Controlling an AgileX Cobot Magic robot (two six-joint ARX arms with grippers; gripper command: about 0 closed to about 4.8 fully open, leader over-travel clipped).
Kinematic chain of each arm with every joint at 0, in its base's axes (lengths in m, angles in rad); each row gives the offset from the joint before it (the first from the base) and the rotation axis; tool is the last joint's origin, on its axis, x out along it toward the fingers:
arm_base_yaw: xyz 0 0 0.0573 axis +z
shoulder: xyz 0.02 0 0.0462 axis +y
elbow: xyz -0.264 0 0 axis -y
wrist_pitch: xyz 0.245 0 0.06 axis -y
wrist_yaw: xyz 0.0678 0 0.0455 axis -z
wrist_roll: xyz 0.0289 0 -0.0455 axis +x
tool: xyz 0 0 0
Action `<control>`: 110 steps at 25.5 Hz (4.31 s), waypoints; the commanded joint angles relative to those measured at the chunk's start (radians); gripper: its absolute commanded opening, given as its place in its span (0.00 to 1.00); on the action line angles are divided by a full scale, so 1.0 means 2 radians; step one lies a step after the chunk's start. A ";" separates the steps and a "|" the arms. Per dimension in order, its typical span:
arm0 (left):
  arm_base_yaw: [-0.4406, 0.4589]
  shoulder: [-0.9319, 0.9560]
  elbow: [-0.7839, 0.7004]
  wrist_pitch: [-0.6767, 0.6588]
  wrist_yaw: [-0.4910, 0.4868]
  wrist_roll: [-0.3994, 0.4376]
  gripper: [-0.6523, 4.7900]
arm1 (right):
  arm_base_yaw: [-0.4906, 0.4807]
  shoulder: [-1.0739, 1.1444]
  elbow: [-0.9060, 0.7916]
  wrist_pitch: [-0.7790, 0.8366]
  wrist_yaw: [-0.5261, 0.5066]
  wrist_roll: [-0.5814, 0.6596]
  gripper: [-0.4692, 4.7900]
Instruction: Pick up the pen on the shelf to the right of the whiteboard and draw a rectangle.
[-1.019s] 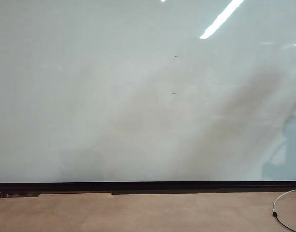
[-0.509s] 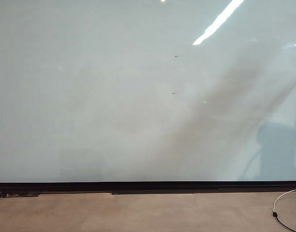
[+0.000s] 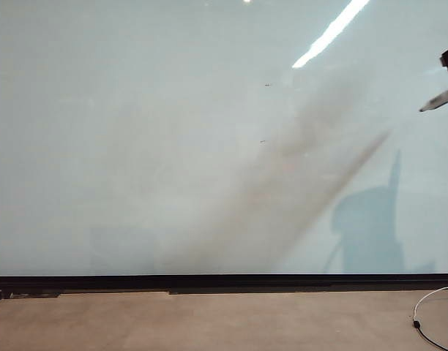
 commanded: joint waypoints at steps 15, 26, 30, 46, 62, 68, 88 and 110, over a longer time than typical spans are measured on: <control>0.000 0.000 0.001 0.003 0.000 0.002 0.11 | 0.132 0.077 0.026 -0.032 -0.034 -0.065 0.08; 0.000 0.000 0.002 0.003 0.000 0.002 0.11 | 0.158 0.193 0.101 -0.006 -0.084 -0.081 0.08; 0.000 0.000 0.002 0.003 0.000 0.002 0.11 | 0.159 0.201 0.104 0.023 -0.102 -0.081 0.08; 0.000 0.000 0.002 0.003 0.000 0.002 0.11 | 0.162 0.257 0.148 0.044 -0.116 -0.081 0.08; 0.000 0.000 0.002 0.003 0.000 0.002 0.11 | 0.162 0.258 0.152 0.065 -0.103 -0.084 0.08; 0.000 0.000 0.002 0.003 0.000 0.002 0.11 | 0.162 0.258 0.152 0.062 -0.102 -0.092 0.08; 0.000 0.000 0.002 0.003 0.000 0.002 0.11 | 0.162 0.257 0.152 0.077 -0.093 -0.096 0.08; 0.000 0.000 0.002 0.003 0.000 0.002 0.11 | 0.162 0.253 0.153 0.103 -0.089 -0.098 0.08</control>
